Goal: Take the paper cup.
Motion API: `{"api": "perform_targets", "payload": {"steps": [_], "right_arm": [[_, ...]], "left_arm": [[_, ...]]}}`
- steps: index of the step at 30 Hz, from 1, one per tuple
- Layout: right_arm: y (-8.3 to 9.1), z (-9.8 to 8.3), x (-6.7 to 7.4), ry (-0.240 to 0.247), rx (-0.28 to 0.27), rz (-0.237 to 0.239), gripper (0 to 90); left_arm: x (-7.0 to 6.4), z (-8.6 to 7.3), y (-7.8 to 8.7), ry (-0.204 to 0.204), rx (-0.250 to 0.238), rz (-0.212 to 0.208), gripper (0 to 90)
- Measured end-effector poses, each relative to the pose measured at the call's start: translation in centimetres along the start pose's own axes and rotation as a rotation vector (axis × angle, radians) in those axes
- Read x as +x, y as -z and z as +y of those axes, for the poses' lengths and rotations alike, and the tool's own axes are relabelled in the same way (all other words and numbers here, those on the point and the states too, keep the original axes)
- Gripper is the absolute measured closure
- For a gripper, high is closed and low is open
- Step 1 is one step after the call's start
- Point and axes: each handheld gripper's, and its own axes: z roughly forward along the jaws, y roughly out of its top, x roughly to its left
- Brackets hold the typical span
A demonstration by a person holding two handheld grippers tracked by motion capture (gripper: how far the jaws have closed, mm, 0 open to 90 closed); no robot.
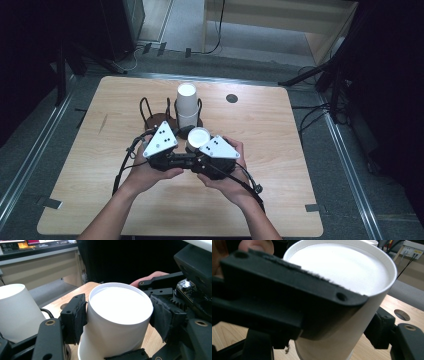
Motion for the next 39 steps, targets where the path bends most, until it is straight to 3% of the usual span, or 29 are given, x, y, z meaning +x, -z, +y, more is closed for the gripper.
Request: {"api": "perform_targets", "payload": {"steps": [6,7,9,23,39], "right_arm": [[0.0,0.0,-0.1,-0.007,-0.002,0.01,28.7],[0.0,0.0,-0.1,-0.009,-0.002,0.013,27.4],[-0.1,0.0,-0.1,-0.009,-0.003,0.015,25.6],[-0.5,-0.3,0.1,-0.009,-0.012,0.015,14.0],[-1.0,-1.4,0.2,0.024,-0.051,-0.029,9.4]], "left_arm": [[0.0,0.0,0.1,0.001,-0.011,0.005,36.6],[0.3,-0.1,0.1,0.027,-0.02,-0.007,36.9],[0.4,-0.3,0.2,0.04,-0.026,-0.011,37.2],[0.5,-0.3,0.4,0.046,-0.033,-0.001,37.8],[1.3,-0.2,1.1,0.108,-0.08,0.014,37.9]]}}
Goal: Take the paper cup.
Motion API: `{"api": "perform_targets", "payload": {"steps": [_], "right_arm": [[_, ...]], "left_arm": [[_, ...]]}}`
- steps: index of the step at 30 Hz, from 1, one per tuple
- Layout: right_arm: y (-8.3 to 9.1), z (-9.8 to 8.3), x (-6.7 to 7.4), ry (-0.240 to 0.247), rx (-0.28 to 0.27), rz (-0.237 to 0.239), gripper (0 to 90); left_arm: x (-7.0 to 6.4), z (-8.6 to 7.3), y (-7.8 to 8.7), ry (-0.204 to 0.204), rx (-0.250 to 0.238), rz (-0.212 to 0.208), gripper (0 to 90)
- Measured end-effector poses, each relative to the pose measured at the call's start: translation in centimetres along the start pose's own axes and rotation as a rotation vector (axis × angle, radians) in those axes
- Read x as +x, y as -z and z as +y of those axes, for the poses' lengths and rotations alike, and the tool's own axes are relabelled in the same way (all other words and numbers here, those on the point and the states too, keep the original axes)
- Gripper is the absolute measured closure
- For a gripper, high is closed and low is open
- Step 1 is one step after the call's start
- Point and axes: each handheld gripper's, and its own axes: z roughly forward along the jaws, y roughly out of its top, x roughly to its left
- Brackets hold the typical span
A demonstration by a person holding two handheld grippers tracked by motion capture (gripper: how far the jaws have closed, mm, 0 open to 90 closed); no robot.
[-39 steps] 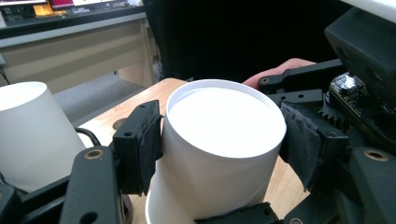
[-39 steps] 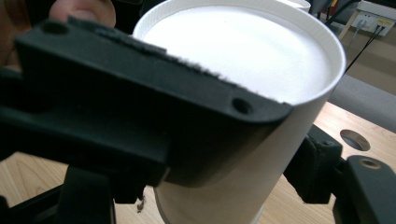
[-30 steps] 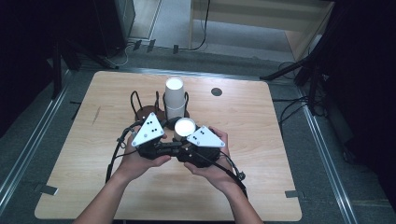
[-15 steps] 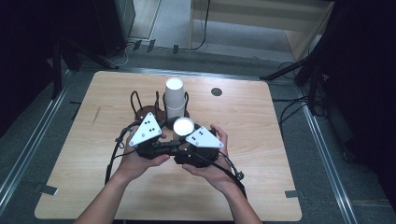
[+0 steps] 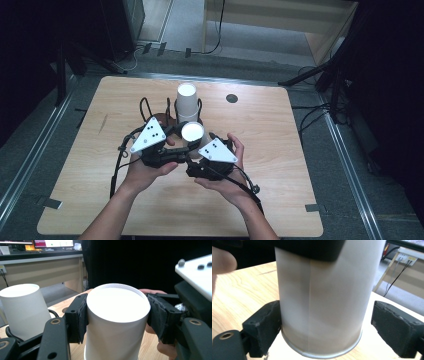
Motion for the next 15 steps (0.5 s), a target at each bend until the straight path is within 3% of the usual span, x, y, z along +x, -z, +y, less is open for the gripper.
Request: {"api": "perform_targets", "payload": {"steps": [11,15], "right_arm": [[-0.79,-0.17,0.68,0.013,-0.035,-0.046,6.3],[-0.98,-0.44,0.85,0.029,-0.043,-0.063,12.8]], "left_arm": [[0.04,0.2,-0.03,0.037,-0.024,0.003,37.9],[0.18,0.23,0.13,0.038,-0.026,0.0,37.8]]}}
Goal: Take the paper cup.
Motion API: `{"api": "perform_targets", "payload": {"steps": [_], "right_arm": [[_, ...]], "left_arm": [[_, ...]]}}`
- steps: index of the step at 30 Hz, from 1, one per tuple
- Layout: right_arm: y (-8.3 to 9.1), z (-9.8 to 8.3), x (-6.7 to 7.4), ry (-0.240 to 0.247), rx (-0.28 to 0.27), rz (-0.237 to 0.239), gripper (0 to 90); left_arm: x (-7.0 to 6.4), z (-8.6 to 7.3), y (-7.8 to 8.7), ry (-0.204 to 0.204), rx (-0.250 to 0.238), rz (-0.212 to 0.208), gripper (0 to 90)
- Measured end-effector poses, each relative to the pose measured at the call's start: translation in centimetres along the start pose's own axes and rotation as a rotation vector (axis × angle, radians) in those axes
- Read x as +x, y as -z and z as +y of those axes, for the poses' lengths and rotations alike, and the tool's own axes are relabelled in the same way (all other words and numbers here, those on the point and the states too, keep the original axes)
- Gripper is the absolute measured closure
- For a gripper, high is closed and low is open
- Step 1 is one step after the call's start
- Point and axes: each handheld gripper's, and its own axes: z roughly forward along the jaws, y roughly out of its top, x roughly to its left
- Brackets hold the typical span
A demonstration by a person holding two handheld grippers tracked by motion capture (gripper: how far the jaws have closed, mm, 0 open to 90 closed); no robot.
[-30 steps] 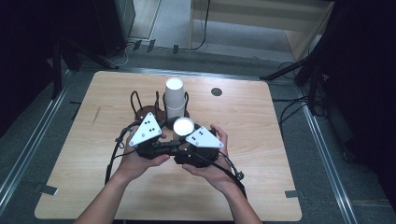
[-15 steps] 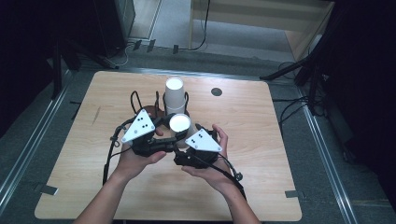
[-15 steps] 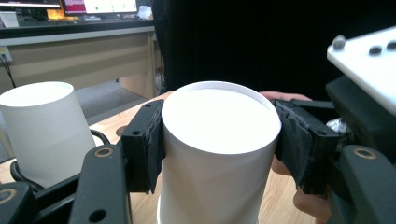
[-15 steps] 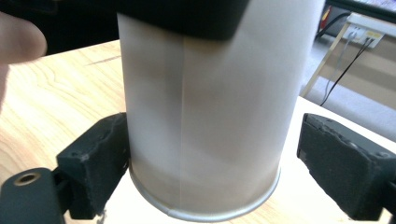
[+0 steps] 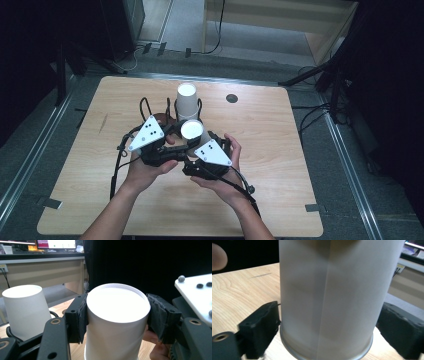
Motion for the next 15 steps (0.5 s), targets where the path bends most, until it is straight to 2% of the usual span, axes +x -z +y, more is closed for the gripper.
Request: {"api": "perform_targets", "payload": {"steps": [2,5,6,7,8,11,12,15], "right_arm": [[0.04,-0.11,0.19,0.018,-0.012,-0.009,16.0],[0.24,-0.26,0.35,0.042,-0.022,-0.017,21.7],[0.24,-0.26,0.35,0.042,-0.022,-0.017,21.7],[0.33,-0.38,0.36,0.082,-0.02,-0.026,23.8],[0.36,-0.4,0.37,0.098,-0.015,-0.028,24.4],[0.52,-0.43,0.3,0.17,-0.007,-0.037,25.5],[0.52,-0.43,0.3,0.17,-0.007,-0.037,25.5],[0.83,-0.15,0.35,0.237,-0.01,-0.061,25.8]], "left_arm": [[0.08,0.01,0.1,0.002,-0.002,0.002,37.6],[0.62,0.01,0.31,0.044,0.005,-0.015,36.1],[0.62,0.01,0.31,0.044,0.005,-0.015,35.2],[0.85,-0.02,0.39,0.063,0.014,-0.02,34.5],[0.91,-0.02,0.44,0.067,0.025,-0.021,34.1],[0.77,0.08,0.27,0.051,0.066,-0.002,32.0],[0.77,0.08,0.27,0.051,0.066,-0.002,29.9],[0.71,0.15,-0.26,0.054,0.118,-0.01,26.0]]}}
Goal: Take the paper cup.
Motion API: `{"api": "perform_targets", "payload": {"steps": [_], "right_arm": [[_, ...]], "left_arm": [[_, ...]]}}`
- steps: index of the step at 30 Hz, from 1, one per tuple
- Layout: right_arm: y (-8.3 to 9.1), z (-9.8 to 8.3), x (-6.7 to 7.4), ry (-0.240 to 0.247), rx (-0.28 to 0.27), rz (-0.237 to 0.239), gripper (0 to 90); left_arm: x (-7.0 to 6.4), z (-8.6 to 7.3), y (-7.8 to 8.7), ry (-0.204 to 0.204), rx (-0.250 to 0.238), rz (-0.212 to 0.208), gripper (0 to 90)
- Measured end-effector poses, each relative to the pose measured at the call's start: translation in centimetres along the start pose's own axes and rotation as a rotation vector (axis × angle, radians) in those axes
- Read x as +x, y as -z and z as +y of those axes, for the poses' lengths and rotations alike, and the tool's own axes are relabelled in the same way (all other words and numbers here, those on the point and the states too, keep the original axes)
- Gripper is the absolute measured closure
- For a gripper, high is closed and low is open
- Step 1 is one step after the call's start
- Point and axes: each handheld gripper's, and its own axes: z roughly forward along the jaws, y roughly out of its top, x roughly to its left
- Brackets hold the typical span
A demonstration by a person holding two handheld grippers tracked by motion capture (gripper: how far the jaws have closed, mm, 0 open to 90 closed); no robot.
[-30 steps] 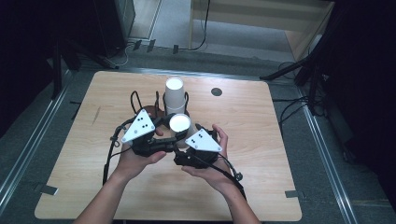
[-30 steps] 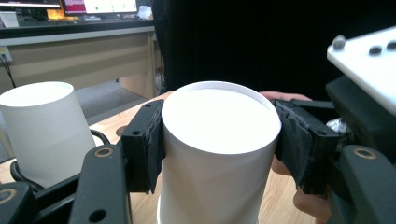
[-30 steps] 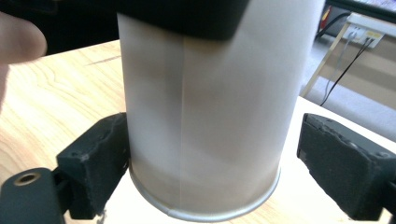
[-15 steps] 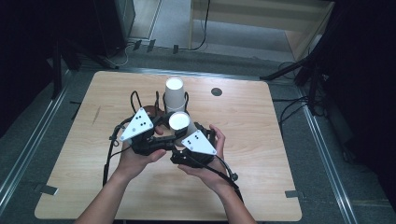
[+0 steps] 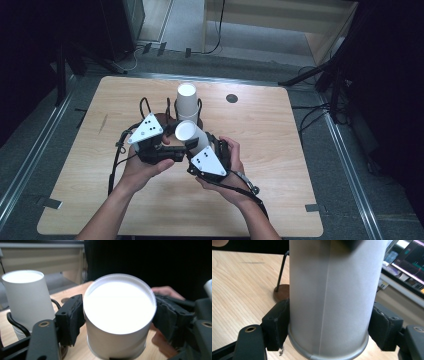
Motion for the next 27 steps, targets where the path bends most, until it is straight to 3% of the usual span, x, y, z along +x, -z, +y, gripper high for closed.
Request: {"api": "perform_targets", "payload": {"steps": [6,14,23,27], "right_arm": [[0.27,-0.02,0.48,0.135,-0.003,-0.035,26.2],[0.29,-0.52,0.84,0.229,0.013,-0.062,25.9],[0.12,-0.46,0.69,0.21,0.03,-0.06,12.5],[0.39,-0.41,0.1,0.171,0.005,-0.076,9.5]], "left_arm": [[0.01,0.26,-0.34,0.019,0.064,-0.029,27.1],[0.31,0.37,-0.48,0.035,0.128,-0.053,29.0],[0.34,0.27,-0.54,0.036,0.114,-0.067,36.4],[0.37,0.3,-0.31,0.035,0.053,-0.071,36.5]]}}
